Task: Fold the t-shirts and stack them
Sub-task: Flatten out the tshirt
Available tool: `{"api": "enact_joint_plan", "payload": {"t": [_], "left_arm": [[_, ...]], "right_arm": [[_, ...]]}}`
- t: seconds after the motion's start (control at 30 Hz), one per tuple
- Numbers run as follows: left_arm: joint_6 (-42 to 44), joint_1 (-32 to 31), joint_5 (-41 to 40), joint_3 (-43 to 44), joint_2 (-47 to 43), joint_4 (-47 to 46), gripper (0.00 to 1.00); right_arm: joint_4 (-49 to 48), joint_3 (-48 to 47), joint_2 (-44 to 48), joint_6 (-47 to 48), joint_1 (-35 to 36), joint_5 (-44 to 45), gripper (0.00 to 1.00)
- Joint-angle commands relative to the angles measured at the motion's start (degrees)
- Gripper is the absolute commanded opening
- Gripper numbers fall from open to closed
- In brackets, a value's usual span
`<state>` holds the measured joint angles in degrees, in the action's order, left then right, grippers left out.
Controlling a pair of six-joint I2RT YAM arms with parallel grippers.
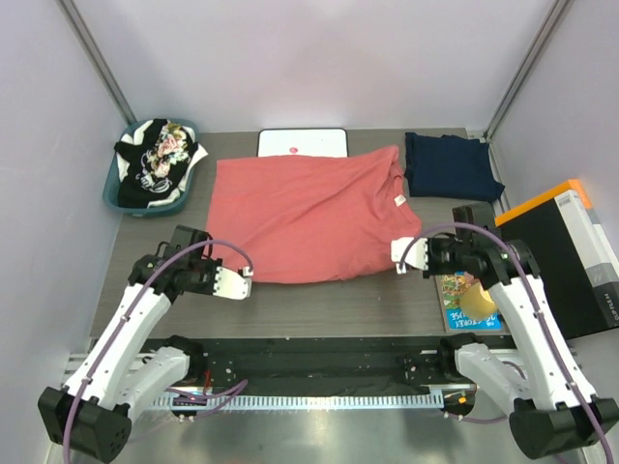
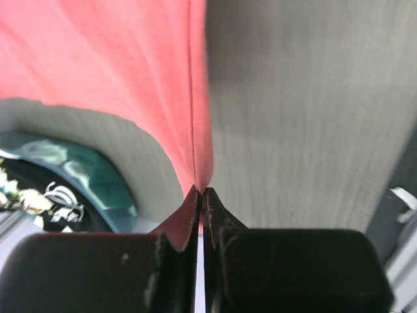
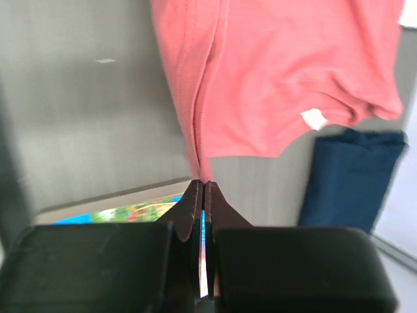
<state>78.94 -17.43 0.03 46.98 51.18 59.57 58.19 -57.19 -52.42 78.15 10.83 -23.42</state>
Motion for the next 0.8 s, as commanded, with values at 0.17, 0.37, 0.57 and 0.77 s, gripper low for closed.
{"api": "enact_joint_plan", "payload": {"t": [0.17,0.37,0.57,0.77], "left_arm": [[4.7,0.3,5.7,-4.0,-8.4,10.6,0.0],[7.5,0.2,6.9,-5.2,-13.1,17.0,0.0],[3.7,0.3,6.0,-6.0,-15.9,7.1,0.0],[-5.0,0.3,-2.6,-1.8,-1.3,-19.5,0.0]], "right_arm": [[28.2,4.6,12.7,19.5,0.2,-6.8,0.01],[28.1,3.5,14.4,17.0,0.6,-7.3,0.01],[10.8,3.0,11.9,4.6,0.6,-5.1,0.01],[-21.3,3.1,2.5,-5.2,0.6,5.7,0.01]]}}
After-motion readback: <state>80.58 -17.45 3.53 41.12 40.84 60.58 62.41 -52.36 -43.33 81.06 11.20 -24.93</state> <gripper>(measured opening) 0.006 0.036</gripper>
